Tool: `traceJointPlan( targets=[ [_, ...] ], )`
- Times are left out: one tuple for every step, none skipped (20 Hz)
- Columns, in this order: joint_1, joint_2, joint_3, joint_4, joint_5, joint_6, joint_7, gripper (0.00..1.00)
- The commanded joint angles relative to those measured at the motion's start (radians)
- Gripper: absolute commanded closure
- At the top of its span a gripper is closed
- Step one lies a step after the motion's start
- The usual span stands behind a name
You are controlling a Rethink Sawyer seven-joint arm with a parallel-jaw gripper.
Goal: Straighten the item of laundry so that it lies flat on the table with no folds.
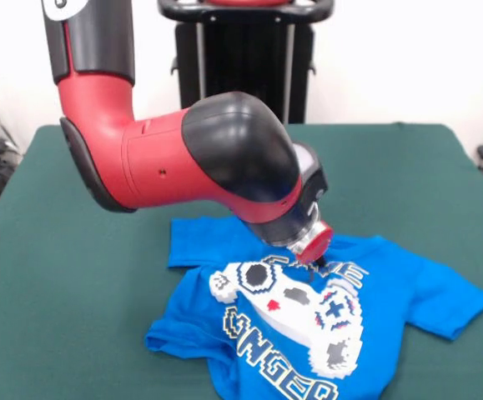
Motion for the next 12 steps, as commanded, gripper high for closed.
traceJointPlan(
  targets=[
    [0.072, -0.009, -0.057, -0.057, -0.105, 0.097, -0.157, 0.00],
    [0.075, -0.004, -0.060, -0.059, -0.109, 0.092, -0.152, 0.00],
    [0.076, -0.003, -0.061, -0.045, -0.105, 0.079, -0.144, 0.00],
    [0.072, 0.001, -0.059, -0.025, -0.091, 0.073, -0.129, 0.00],
    [0.066, -0.003, -0.053, 0.012, -0.076, 0.062, -0.121, 0.00],
    [0.062, 0.002, -0.049, 0.037, -0.063, 0.055, -0.113, 0.00],
    [0.059, 0.006, -0.048, 0.052, -0.058, 0.051, -0.112, 0.00],
    [0.055, 0.016, -0.043, 0.067, -0.048, 0.050, -0.112, 0.00],
    [0.057, 0.017, -0.042, 0.086, -0.052, 0.035, -0.112, 0.00],
    [0.056, 0.026, -0.039, 0.099, -0.048, 0.029, -0.110, 0.00],
    [0.056, 0.031, -0.035, 0.116, -0.044, 0.019, -0.107, 0.00],
    [0.054, 0.040, -0.030, 0.129, -0.039, 0.013, -0.107, 0.00]
  ],
)
